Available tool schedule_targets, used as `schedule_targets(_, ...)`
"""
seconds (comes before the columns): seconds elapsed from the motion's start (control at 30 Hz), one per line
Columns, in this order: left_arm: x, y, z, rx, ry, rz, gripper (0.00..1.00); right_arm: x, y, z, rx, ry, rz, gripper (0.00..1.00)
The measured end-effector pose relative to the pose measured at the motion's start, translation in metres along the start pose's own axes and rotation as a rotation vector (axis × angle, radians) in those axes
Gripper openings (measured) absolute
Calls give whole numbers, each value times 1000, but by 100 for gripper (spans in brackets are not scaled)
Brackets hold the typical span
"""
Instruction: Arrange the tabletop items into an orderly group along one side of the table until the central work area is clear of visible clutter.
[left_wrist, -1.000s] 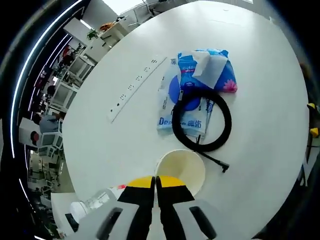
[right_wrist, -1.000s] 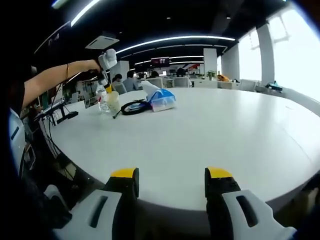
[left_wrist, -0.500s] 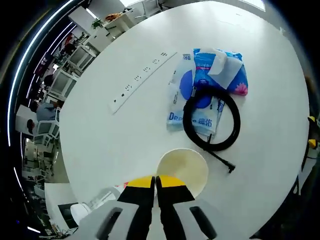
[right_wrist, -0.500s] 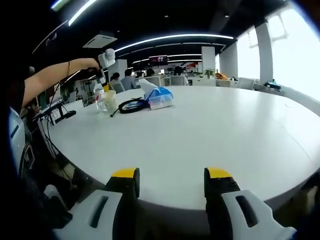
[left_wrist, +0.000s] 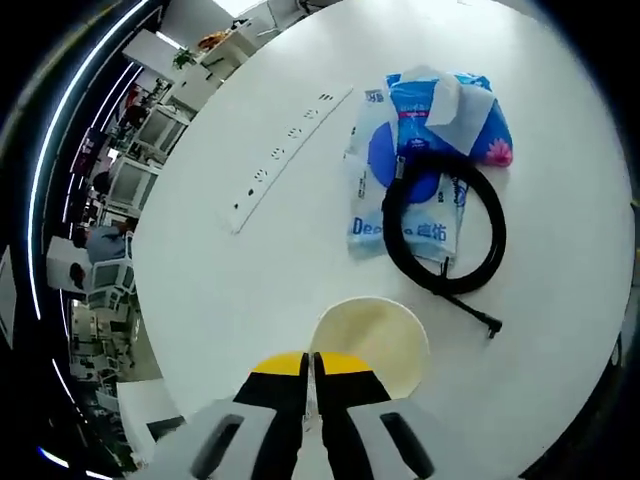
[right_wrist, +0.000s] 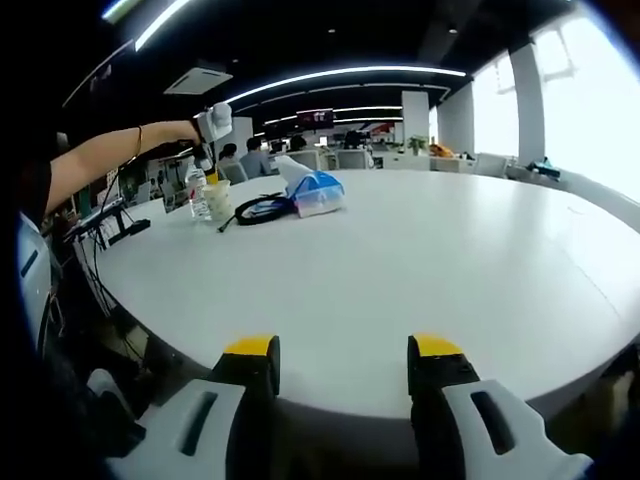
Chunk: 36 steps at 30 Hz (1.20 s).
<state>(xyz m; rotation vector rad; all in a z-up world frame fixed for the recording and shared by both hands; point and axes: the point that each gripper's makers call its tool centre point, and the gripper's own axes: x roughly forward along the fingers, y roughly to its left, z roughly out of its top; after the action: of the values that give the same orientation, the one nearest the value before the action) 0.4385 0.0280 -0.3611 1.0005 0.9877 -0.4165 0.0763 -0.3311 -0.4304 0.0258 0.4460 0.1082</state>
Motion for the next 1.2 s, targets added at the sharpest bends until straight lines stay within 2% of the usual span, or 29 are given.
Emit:
schedule_targets(0.2, 3, -2, -3, 38, 17, -11, 2, -1, -1, 0, 0, 1, -4, 49)
schedule_targets(0.3, 5, 4, -4, 80, 29, 27, 4, 0, -1, 1, -3, 1, -2, 49)
schedule_targets(0.4, 5, 7, -5, 84, 28, 41, 7, 0, 0, 0, -2, 3, 3, 49)
schedule_targets(0.63, -1, 9, 0, 104, -7, 60, 14, -1, 0, 1, -5, -2, 7, 49)
schedule_targets(0.9, -13, 13, 5, 90, -68, 81, 19, 2, 10, 8, -25, -20, 37, 50)
schedule_targets(1.07, -21, 19, 14, 37, -169, 108, 26, 3, 16, 10, -33, -27, 57, 51)
schedule_targets(1.13, -24, 20, 15, 20, -192, 116, 28, 4, 18, 12, -34, -29, 64, 51)
schedule_targets(1.2, -27, 18, 25, 28, -264, 117, 34, 5, 19, 13, -34, -31, 70, 51)
